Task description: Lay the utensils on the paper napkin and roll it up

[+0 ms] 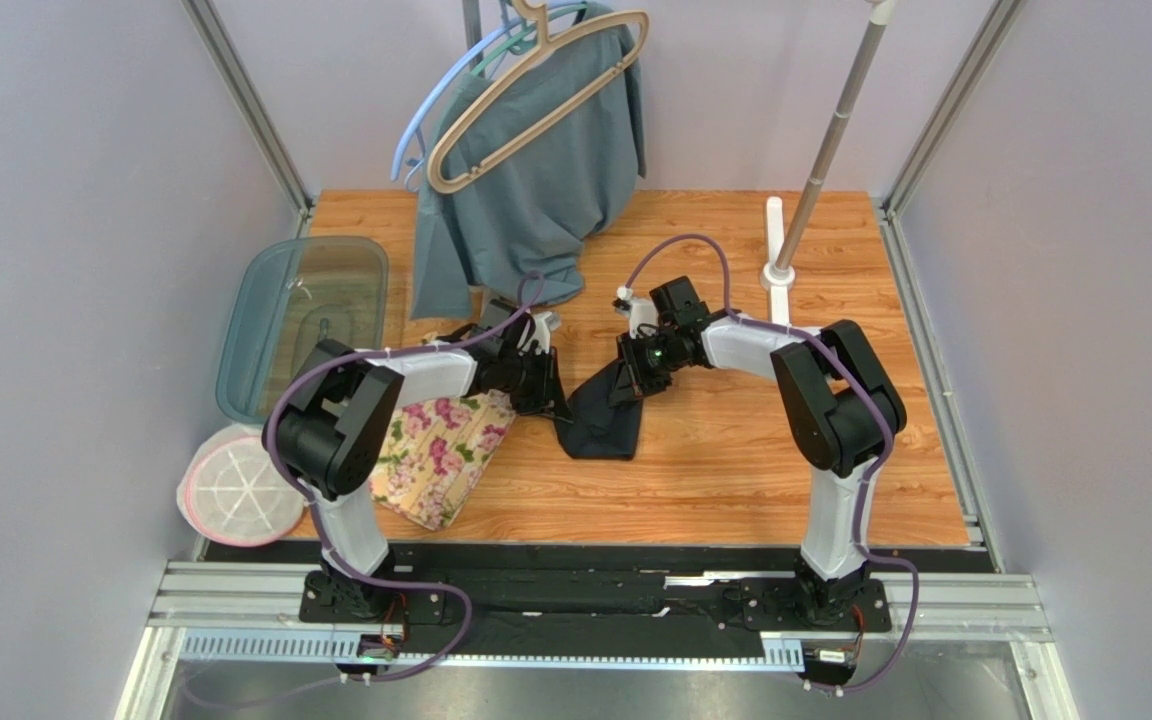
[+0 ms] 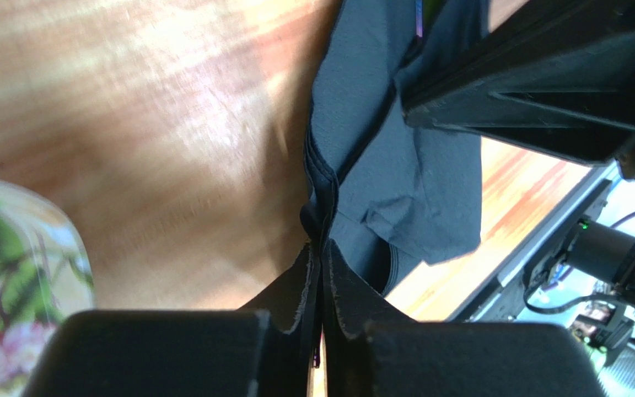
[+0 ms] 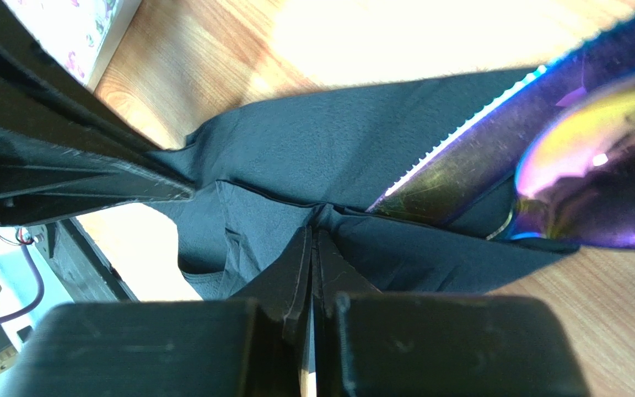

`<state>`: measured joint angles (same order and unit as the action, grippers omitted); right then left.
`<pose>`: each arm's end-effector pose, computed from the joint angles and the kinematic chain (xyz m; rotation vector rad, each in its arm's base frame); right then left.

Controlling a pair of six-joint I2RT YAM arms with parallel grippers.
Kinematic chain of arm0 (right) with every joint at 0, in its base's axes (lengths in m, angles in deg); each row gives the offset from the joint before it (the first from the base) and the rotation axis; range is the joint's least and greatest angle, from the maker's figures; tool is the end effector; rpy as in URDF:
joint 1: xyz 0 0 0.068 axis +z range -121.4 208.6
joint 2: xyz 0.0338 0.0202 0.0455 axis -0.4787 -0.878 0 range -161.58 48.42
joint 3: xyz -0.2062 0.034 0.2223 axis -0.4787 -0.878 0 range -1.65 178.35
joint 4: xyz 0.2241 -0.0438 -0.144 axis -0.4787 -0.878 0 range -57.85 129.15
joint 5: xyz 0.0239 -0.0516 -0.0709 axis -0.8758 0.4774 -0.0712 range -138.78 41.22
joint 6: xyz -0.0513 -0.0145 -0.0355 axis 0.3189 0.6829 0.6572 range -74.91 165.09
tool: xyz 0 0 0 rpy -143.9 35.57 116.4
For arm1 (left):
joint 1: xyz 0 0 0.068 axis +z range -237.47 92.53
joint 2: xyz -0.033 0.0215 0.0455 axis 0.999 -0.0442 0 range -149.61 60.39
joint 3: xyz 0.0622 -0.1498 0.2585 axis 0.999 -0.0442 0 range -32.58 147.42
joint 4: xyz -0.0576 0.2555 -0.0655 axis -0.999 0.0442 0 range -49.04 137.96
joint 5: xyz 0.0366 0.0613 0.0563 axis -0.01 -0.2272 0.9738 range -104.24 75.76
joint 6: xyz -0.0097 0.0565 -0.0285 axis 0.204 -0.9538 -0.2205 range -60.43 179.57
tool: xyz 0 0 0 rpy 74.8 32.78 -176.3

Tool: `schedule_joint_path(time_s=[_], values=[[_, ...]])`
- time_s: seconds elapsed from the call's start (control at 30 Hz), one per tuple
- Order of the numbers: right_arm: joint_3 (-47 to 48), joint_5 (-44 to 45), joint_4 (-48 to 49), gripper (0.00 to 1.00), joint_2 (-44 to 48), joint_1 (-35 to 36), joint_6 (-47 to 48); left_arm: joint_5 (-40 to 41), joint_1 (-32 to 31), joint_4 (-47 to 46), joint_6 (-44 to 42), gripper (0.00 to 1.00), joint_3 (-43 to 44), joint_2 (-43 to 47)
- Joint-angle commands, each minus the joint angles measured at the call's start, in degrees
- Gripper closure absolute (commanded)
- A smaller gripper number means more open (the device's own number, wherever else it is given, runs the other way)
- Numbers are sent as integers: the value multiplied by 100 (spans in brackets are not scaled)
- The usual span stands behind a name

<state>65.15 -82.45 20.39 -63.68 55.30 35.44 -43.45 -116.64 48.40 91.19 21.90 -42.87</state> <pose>0.3481 0.2059 0.1469 -0.5933 2.6732 0.9816 0.3078 -0.1994 0.1538 0.1562 2.7090 -1.0237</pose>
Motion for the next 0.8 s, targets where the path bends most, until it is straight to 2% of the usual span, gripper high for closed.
schedule_joint_path(time_s=[0.0,0.03,0.2,0.3,0.33,0.4,0.5,0.77], values=[[-308,801,-628,100,-436,63,192,-173,-19,82,64,96,-34,587],[-317,818,-611,100,-436,64,174,-225,-19,65,90,99,-25,692],[-282,836,-593,100,-498,64,148,-200,-45,187,178,100,28,825],[-273,853,-576,100,-506,64,121,-216,-36,398,222,86,89,659],[-273,853,-584,100,-515,55,121,-225,-19,381,257,71,28,589],[-273,862,-567,100,-524,64,104,-260,-19,267,363,62,-34,501],[-273,871,-567,100,-524,55,104,-295,-1,21,424,54,-130,316],[-247,871,-584,100,-515,64,112,-164,130,-112,477,44,-350,-36]])
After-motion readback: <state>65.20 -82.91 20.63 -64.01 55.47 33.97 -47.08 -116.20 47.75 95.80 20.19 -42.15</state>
